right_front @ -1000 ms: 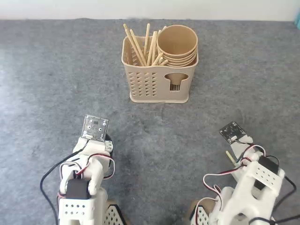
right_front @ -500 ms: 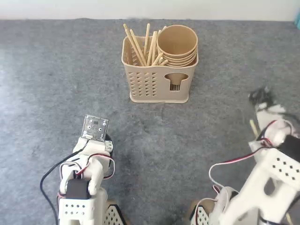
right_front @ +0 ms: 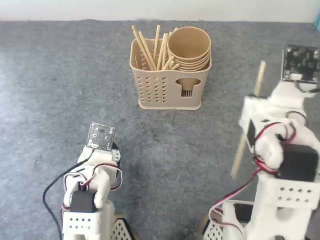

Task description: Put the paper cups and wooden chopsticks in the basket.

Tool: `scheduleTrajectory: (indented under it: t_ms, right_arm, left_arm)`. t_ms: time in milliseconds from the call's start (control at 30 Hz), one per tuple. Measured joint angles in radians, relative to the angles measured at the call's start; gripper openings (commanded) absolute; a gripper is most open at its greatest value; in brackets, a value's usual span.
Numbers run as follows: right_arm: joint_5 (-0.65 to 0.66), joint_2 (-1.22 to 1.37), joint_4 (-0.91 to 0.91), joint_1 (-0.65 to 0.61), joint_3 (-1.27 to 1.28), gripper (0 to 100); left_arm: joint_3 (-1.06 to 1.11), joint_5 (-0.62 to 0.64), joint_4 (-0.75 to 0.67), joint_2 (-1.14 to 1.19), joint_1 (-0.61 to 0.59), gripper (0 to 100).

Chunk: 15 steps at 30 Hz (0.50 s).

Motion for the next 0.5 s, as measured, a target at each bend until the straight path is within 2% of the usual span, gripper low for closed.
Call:
scheduleTrajectory:
  t_ms: [233, 500]
  right_arm:
    - [-0.201, 0.000, -0.345, -0.193, 0.000, 0.8]
    - [-0.236, 0.003, -0.928, -0.356, 0.181, 0.8]
  left_arm:
    - [0.000, 0.000, 0.020, 0.000, 0.005, 1]
    - [0.000, 0.000, 0.009, 0.000, 0.008, 1]
